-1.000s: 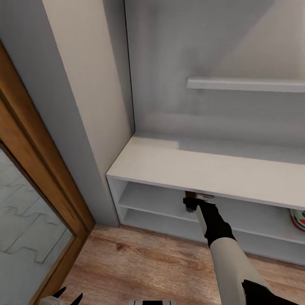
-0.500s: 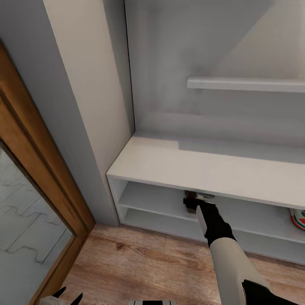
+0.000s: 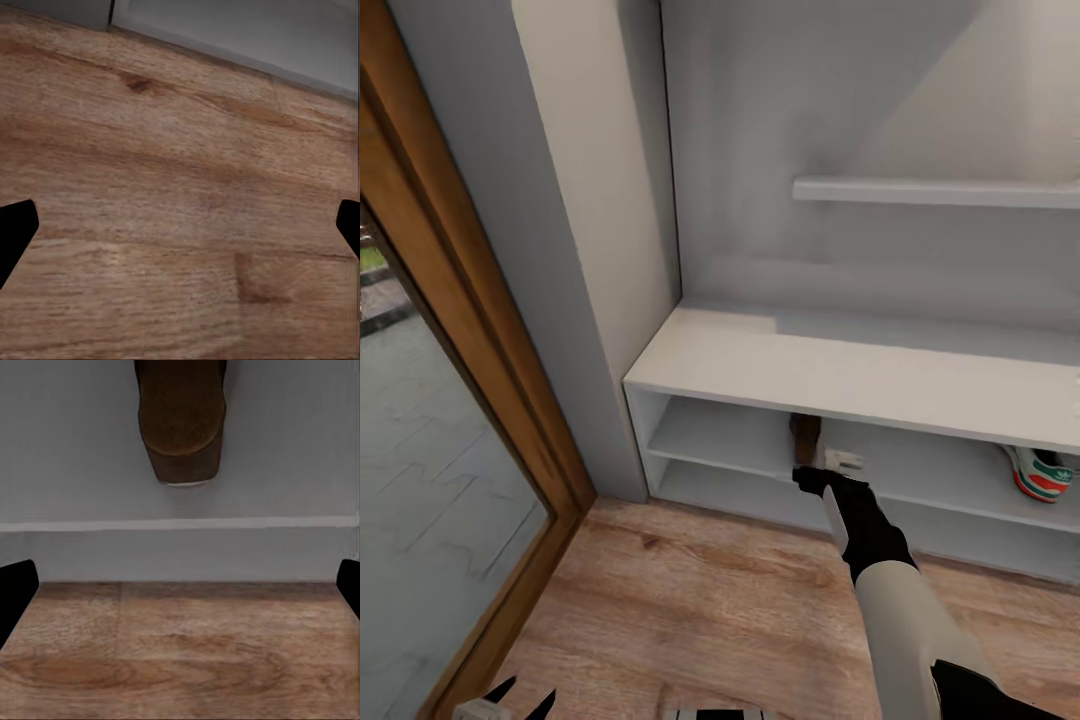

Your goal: Pick up the two gym shoes and the two sandals from the corridor floor and place them onto the hallstand (shoe rack) in the corridor, making sure they are on the rack and not on the floor. Arrange them so the two gym shoes are next to each other and the two sandals are next to each other.

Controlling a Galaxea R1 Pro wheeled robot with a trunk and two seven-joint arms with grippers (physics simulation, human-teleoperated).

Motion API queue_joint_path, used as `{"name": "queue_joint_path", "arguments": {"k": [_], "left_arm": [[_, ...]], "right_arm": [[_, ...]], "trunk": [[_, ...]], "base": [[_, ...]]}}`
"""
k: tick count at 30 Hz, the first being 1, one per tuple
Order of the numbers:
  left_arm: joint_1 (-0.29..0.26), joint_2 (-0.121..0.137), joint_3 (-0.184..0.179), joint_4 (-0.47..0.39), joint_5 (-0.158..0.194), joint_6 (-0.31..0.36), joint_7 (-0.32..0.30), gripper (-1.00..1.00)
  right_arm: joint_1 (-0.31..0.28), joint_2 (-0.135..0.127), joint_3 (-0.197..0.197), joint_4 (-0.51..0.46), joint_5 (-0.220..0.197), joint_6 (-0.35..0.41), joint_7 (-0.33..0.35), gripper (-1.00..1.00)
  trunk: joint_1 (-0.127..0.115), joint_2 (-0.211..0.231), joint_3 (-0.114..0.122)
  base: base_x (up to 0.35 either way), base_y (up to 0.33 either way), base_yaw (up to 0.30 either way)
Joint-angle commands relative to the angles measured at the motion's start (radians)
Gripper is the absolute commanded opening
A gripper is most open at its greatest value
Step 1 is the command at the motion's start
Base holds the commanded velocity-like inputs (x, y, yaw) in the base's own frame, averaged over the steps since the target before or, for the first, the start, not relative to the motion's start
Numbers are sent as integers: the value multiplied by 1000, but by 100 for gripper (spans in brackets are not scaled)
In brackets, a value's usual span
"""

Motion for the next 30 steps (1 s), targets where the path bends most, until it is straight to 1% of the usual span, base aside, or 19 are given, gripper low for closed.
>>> {"name": "queue_joint_path", "arguments": {"k": [1, 30], "left_arm": [[-1, 0, 4, 1, -2, -3, -6, 100], [-1, 1, 5, 1, 0, -1, -6, 100]], "right_arm": [[-1, 1, -4, -2, 10, 5, 3, 100], [-1, 1, -2, -2, 10, 4, 6, 100]], "trunk": [[-1, 0, -1], [-1, 0, -1]], "base": [[-332, 0, 0], [-334, 0, 0]]}}
